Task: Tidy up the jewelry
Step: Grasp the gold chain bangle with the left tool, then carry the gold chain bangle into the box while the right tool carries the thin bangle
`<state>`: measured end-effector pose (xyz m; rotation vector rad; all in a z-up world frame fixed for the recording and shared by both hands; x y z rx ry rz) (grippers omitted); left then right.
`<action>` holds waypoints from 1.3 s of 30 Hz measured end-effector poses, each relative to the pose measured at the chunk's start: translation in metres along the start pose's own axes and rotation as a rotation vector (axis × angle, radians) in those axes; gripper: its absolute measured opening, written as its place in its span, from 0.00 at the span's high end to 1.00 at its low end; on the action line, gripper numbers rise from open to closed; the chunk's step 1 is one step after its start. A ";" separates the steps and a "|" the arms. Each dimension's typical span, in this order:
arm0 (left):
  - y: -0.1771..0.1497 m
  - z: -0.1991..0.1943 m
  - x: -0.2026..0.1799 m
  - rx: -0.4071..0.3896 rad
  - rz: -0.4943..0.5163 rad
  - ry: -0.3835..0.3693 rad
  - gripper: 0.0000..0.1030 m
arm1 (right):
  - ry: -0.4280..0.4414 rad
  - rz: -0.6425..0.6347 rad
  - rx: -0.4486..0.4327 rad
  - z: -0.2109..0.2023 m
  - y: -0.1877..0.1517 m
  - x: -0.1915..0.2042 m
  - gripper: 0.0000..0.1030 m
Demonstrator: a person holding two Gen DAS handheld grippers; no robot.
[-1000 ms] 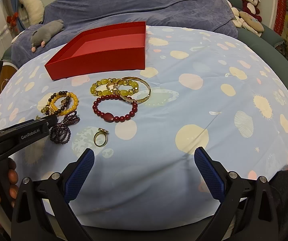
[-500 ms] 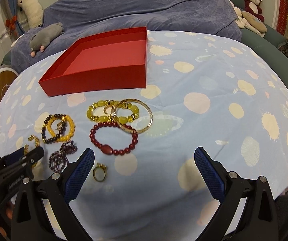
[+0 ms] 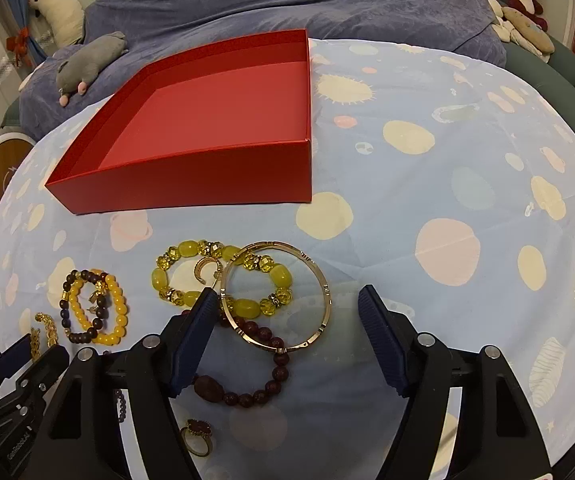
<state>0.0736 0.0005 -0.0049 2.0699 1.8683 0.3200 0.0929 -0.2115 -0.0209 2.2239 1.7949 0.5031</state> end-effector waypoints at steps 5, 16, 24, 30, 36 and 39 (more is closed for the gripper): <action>0.002 0.002 0.000 0.005 0.002 0.001 0.48 | 0.016 -0.038 -0.012 0.000 0.000 0.005 0.47; 0.003 -0.012 0.000 -0.009 0.006 -0.001 0.48 | 0.049 -0.002 -0.043 -0.030 -0.006 -0.004 0.47; 0.041 -0.038 -0.002 -0.067 0.047 -0.020 0.48 | 0.098 -0.039 -0.110 -0.066 0.027 -0.002 0.47; 0.115 -0.042 -0.011 -0.109 0.071 -0.067 0.48 | 0.147 -0.084 -0.133 -0.063 0.092 0.016 0.47; 0.194 -0.016 -0.027 -0.114 0.096 -0.105 0.48 | 0.177 -0.122 -0.113 -0.025 0.160 0.033 0.47; 0.224 0.007 -0.038 -0.106 0.129 -0.091 0.48 | 0.164 -0.147 -0.090 0.000 0.186 0.037 0.47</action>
Point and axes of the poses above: each gripper's, at about its wrist camera, not at the fingertips, and z roughly the way its jaws point, x to its left, y to its top, the point moved 1 cm from there along z, roughly the way its jaws point, and after that the axes turned 7 degrees about x, right-handed, at the moved point
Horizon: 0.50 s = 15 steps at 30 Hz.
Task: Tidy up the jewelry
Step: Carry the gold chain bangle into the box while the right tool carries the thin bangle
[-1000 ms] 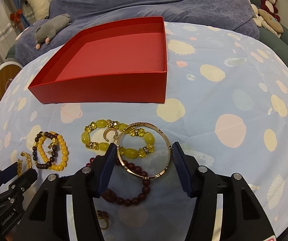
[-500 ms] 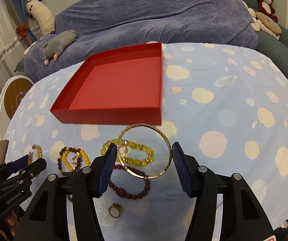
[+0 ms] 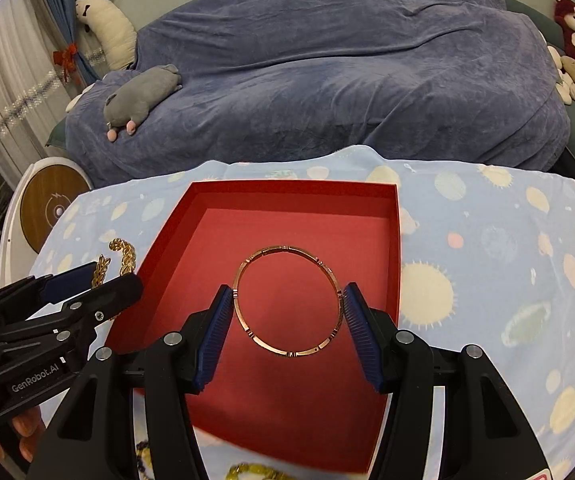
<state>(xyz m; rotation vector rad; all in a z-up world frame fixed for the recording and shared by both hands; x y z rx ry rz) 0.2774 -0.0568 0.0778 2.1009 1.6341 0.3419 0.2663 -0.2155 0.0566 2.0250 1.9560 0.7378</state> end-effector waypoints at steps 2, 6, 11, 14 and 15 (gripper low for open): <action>0.014 0.017 -0.003 0.003 0.018 0.014 0.48 | -0.015 -0.013 0.018 0.018 0.012 -0.004 0.47; 0.032 0.058 0.001 0.058 0.015 0.033 0.48 | -0.026 -0.010 0.066 0.052 0.030 -0.013 0.47; 0.037 0.089 0.007 0.097 0.026 0.049 0.48 | -0.066 -0.044 0.106 0.080 0.037 -0.018 0.47; 0.038 0.098 0.012 0.104 0.011 0.049 0.48 | -0.086 -0.066 0.119 0.086 0.039 -0.018 0.47; 0.038 0.099 0.014 0.105 0.002 0.045 0.48 | -0.094 -0.068 0.113 0.086 0.040 -0.019 0.47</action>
Point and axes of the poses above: each gripper's, at about its wrist camera, not at the fingertips, and z roughly the way its jaws point, x to its left, y to its top, the point moved 1 cm from there along z, roughly the way its jaws point, and after that the axes turned 7 degrees about x, right-handed, at the moved point
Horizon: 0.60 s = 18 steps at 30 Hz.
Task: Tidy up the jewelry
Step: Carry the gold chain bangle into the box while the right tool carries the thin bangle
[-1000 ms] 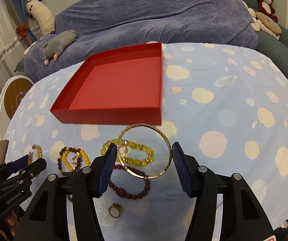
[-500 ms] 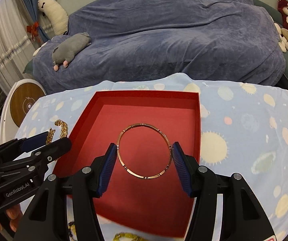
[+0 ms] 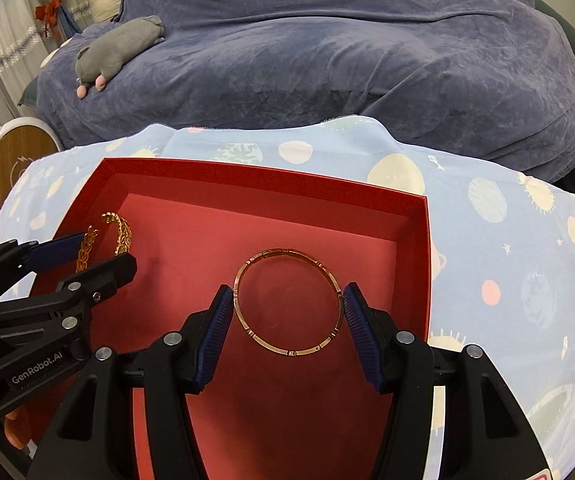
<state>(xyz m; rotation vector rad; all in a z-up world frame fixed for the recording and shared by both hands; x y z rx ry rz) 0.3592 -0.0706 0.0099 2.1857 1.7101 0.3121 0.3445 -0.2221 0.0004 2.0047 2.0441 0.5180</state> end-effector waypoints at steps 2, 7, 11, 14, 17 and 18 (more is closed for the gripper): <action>0.001 0.002 0.003 -0.004 -0.014 0.004 0.46 | 0.005 -0.006 -0.003 0.001 0.001 -0.001 0.47; 0.001 0.004 -0.003 -0.014 0.014 0.028 0.36 | -0.005 -0.012 -0.005 0.002 0.004 -0.002 0.47; 0.002 0.002 -0.001 -0.018 0.000 0.020 0.36 | -0.001 0.001 -0.027 -0.004 0.004 -0.002 0.43; 0.001 -0.008 0.000 -0.040 -0.011 0.034 0.36 | 0.003 0.013 -0.045 -0.016 -0.001 -0.002 0.40; -0.004 -0.025 0.001 -0.066 -0.014 0.031 0.36 | 0.013 0.025 -0.060 -0.031 -0.008 -0.002 0.40; -0.005 -0.031 0.002 -0.072 -0.020 0.031 0.36 | 0.018 0.028 -0.064 -0.037 -0.011 -0.002 0.40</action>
Point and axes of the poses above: each gripper's, at about its wrist camera, not at the fingertips, and z roughly the way its jaws point, x to its left, y to its top, the point moved 1 cm from there along z, roughly the way its jaws point, and after that the axes turned 7 degrees about x, right-handed, at the moved point
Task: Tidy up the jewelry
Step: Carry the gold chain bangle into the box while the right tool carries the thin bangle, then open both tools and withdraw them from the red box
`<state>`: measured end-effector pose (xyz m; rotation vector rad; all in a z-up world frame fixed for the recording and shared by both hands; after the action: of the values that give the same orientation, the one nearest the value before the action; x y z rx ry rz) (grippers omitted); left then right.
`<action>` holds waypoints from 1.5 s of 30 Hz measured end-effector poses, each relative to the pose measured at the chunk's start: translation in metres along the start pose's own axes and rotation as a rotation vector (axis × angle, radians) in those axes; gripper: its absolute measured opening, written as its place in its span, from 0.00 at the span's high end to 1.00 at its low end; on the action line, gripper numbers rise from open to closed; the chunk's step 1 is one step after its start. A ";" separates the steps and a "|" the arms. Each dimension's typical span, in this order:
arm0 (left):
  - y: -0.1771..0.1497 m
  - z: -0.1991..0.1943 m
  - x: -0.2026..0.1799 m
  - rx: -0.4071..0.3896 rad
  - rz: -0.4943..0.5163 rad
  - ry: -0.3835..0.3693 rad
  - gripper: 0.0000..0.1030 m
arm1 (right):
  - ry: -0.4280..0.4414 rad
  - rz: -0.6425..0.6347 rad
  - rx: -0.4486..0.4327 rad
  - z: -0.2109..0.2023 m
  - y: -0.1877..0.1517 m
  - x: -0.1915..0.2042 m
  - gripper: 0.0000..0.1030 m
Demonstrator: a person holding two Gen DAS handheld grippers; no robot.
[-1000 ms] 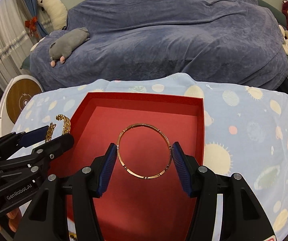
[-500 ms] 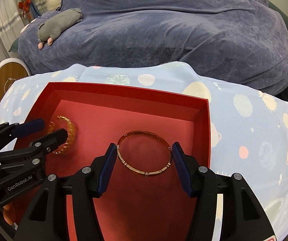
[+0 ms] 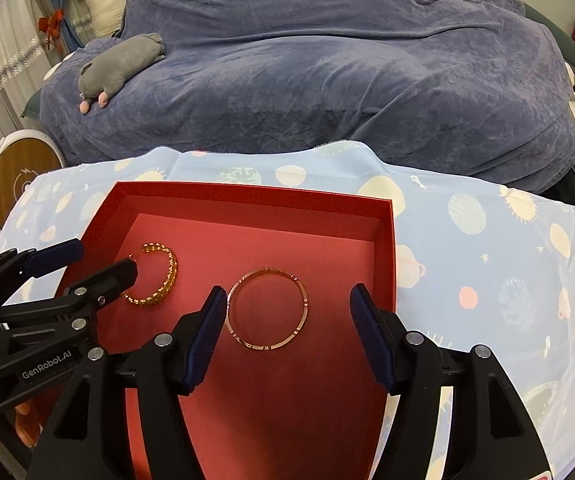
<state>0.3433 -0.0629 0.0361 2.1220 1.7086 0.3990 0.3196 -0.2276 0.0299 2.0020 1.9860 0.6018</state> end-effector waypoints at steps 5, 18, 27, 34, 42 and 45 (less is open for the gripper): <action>-0.012 -0.035 0.007 -0.025 -0.030 -0.017 0.36 | 0.015 0.021 -0.027 -0.035 -0.020 0.001 0.40; -0.106 -0.122 0.019 -0.058 -0.044 -0.019 0.36 | 0.010 0.030 -0.042 -0.116 -0.127 0.019 0.39; -0.202 -0.132 0.023 0.019 -0.051 -0.010 0.36 | -0.014 0.052 0.025 -0.129 -0.219 0.031 0.39; -0.255 -0.124 0.018 0.084 -0.051 0.004 0.36 | -0.021 0.080 0.070 -0.124 -0.269 0.037 0.39; -0.255 -0.114 0.017 0.084 -0.081 -0.007 0.36 | -0.036 0.093 0.087 -0.118 -0.286 0.034 0.39; -0.246 -0.107 0.015 0.078 -0.080 -0.004 0.38 | -0.033 0.111 0.087 -0.116 -0.284 0.029 0.39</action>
<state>0.0853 0.0098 0.0159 2.0982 1.8277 0.3092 0.0131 -0.2016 0.0047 2.1707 1.9238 0.5101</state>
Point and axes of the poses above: each gripper's, at about its wrist camera, not at the fingertips, and z roughly the way its jaws point, x to its left, y to its top, the point moved 1 cm from there along z, roughly the way its jaws point, and after that the axes turned 7 degrees about x, right-handed, at the moved point
